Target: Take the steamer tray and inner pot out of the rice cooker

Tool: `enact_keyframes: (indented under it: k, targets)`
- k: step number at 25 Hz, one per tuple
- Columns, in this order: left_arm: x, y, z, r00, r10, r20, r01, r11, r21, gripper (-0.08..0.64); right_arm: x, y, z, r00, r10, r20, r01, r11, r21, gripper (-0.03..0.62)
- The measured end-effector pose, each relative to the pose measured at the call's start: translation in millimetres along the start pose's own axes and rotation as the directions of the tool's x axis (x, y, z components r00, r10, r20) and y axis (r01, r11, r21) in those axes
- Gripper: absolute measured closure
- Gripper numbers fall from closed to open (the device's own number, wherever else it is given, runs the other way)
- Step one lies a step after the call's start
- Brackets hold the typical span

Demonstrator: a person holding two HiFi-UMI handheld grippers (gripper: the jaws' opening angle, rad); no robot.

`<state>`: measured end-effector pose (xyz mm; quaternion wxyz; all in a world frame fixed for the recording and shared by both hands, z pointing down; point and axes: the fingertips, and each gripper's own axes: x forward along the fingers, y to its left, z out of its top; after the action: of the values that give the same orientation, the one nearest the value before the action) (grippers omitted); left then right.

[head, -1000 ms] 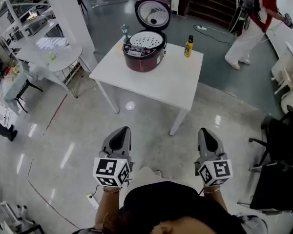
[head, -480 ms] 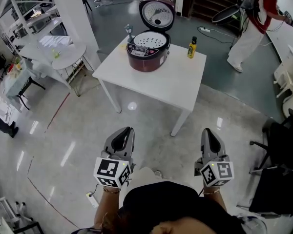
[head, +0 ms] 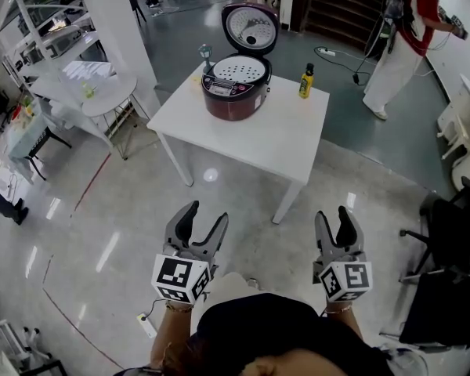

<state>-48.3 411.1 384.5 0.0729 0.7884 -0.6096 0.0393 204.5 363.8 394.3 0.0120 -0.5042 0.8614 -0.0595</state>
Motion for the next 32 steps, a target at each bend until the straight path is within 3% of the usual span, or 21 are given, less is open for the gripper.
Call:
enact_keyframes:
  k: [3,7,10,12,16,24,29,32]
  targets:
    - [2,1,-1,1.000,0.025,-0.005,-0.025,0.999,0.034,0.238,3,-2,-1,1.000,-0.008,-0.010,0.008,1.000,-0.012,0.313]
    - [-4,12,19,0.993,0.056,0.107,-0.052,0.998,-0.038,0.127,9,-3,-1,0.999,-0.011,-0.032,0.009,0.999,-0.042,0.259]
    - [-7,26,25,0.985,0.108,0.135,-0.100,0.993,-0.066,0.092,16,-3,-6,0.999,0.002,-0.052,-0.004,0.999,-0.045,0.255]
    - [-9,31,24,0.983,0.126,0.133,-0.117,0.991,-0.070,0.091,18,-4,-7,0.999,-0.003,-0.053,0.000,0.999,-0.048,0.255]
    - [-7,28,18,0.989,0.088,0.116,-0.079,0.994,-0.079,0.091,21,-7,-7,0.999,-0.008,-0.042,0.005,0.998,-0.061,0.256]
    - [25,15,22,0.995,-0.011,0.096,0.010,1.000,0.009,0.091,43,-9,-15,0.998,0.027,-0.065,-0.031,0.998,-0.052,0.256]
    - [57,25,19,0.999,-0.014,0.052,0.010,0.998,0.063,0.091,74,-6,-1,0.995,0.103,0.000,-0.102,0.990,-0.101,0.256]
    - [82,37,18,0.999,-0.026,0.023,0.025,0.998,0.052,0.091,101,-5,4,0.991,0.134,0.006,-0.132,0.985,-0.109,0.256]
